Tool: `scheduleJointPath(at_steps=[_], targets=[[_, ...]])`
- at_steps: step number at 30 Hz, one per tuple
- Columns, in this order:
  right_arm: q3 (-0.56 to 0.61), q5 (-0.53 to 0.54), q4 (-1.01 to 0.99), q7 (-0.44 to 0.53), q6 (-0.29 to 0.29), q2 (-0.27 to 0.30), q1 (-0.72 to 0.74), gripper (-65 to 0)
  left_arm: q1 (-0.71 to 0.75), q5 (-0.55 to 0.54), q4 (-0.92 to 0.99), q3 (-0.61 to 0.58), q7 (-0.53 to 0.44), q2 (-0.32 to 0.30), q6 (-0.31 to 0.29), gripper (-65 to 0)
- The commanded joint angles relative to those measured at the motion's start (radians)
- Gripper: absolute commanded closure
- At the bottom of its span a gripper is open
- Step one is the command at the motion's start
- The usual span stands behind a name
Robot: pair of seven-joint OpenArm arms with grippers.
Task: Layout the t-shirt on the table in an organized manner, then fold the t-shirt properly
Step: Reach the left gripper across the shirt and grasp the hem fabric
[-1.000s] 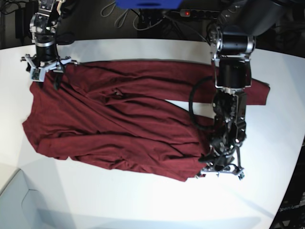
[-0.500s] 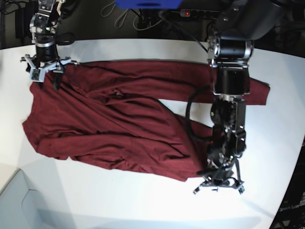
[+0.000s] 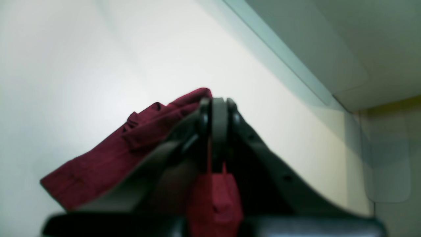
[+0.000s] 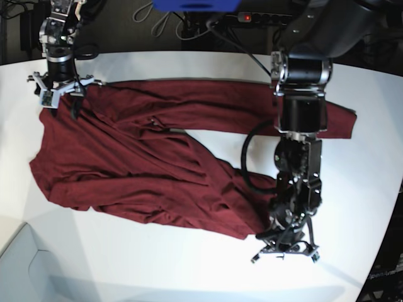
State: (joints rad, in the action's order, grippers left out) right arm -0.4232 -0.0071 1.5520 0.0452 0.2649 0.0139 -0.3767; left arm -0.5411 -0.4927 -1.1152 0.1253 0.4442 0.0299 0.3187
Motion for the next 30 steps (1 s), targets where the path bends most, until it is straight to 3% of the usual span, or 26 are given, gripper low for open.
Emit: scheduleJointPath(at_steps=[1,12,16,18,23,25,28,30], targets=[[-0.004,0.009,0.015,0.025,-0.006,0.007,0.003,-34.0,-0.041,0.004,-0.012,0.0,-0.023,-0.002,-0.006,0.0],[-0.003,0.009,0.015,0.025,-0.006,0.007,0.003,-34.0,-0.107,-0.004,0.243,0.001,-0.029,-0.025,-0.014,-0.1],[-0.003,0.009,0.015,0.025,-0.006,0.007,0.003,-34.0,-0.141,-0.005,0.341,0.001,-0.095,-0.025,-0.016,-1.0],[-0.003,0.009,0.015,0.025,-0.006,0.007,0.003,-34.0,-0.141,-0.005,0.332,0.001,-0.098,-0.025,-0.01,-5.6],[-0.003,0.009,0.015,0.025,-0.006,0.007,0.003,-34.0,-0.132,-0.005,0.326,0.001,-0.097,-0.025,-0.014,-34.0],[-0.003,0.009,0.015,0.025,-0.006,0.007,0.003,-34.0,-0.11,-0.007,0.318,0.001,-0.097,-0.04,-0.014,-42.3],[-0.003,0.009,0.015,0.025,-0.006,0.007,0.003,-34.0,-0.063,-0.007,0.225,0.001,-0.097,-0.052,-0.013,-43.3],[-0.003,0.009,0.015,0.025,-0.006,0.007,0.003,-34.0,-0.004,-0.007,0.136,0.001,-0.098,-0.054,-0.01,-40.5]])
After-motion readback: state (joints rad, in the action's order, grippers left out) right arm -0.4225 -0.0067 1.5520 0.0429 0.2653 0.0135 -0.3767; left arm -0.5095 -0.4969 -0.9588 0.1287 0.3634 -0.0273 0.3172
